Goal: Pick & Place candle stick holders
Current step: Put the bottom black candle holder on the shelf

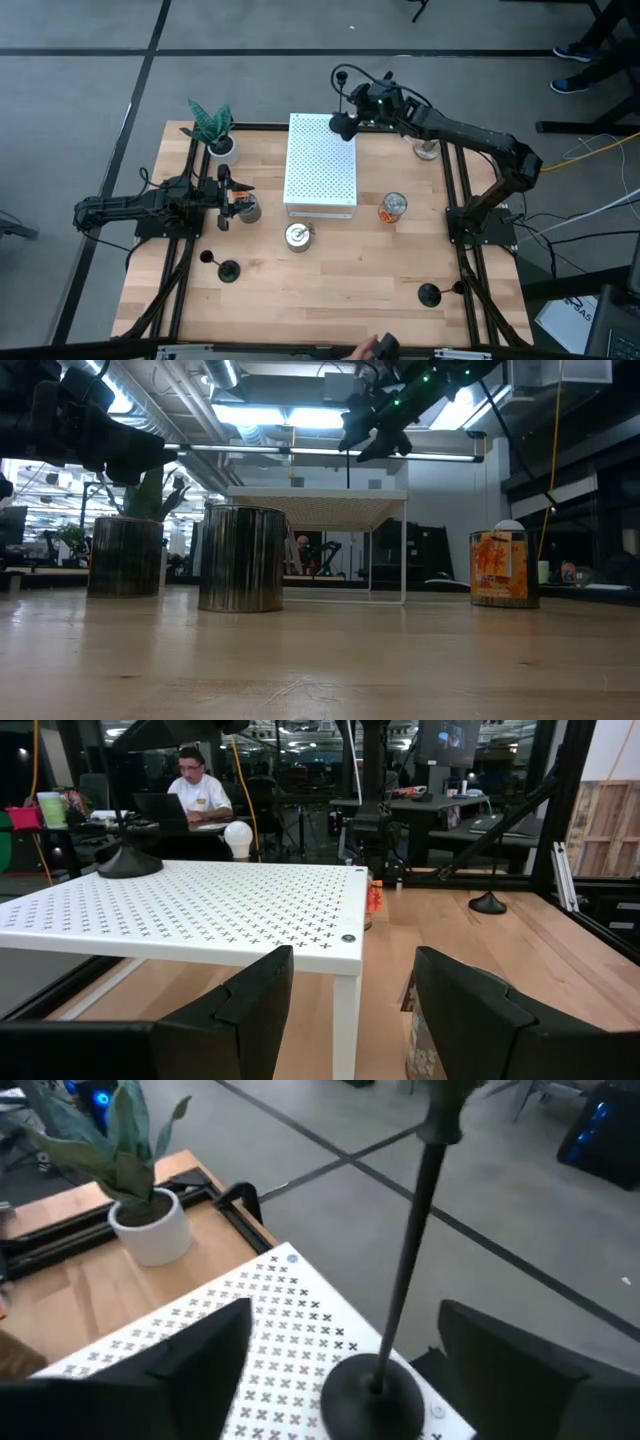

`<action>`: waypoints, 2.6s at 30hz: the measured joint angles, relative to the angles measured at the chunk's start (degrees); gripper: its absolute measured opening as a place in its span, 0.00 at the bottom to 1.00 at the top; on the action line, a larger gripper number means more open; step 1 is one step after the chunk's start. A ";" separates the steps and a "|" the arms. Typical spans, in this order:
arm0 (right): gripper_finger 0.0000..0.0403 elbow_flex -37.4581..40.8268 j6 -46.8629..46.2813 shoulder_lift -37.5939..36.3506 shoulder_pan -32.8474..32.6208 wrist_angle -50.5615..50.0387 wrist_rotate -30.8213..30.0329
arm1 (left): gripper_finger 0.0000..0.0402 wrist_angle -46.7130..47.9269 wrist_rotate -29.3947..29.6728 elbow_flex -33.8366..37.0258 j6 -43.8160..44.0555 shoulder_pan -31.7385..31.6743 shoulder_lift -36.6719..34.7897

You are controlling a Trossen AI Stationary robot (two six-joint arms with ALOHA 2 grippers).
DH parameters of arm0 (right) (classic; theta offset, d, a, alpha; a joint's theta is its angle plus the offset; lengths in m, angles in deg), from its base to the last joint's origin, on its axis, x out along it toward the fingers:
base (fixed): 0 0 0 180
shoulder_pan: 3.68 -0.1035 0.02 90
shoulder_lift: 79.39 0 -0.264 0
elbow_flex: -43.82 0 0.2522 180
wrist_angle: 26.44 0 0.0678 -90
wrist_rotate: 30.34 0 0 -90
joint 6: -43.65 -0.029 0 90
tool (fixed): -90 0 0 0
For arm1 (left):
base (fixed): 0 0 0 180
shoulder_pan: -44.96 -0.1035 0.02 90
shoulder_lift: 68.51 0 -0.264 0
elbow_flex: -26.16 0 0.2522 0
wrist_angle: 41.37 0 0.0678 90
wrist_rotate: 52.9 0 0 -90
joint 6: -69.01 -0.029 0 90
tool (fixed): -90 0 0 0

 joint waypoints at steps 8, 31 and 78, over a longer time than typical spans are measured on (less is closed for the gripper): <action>0.95 0.02 -2.11 -1.87 -2.48 -5.41 -1.02 | 0.52 0.02 0.00 0.02 0.00 0.00 0.00; 0.96 5.94 -2.67 -13.43 -20.18 -14.31 -2.93 | 0.52 0.00 -0.02 0.02 0.00 0.02 0.00; 0.96 29.79 -1.88 -43.61 -54.67 -27.94 27.88 | 0.52 -0.14 -0.02 0.02 0.00 0.00 0.00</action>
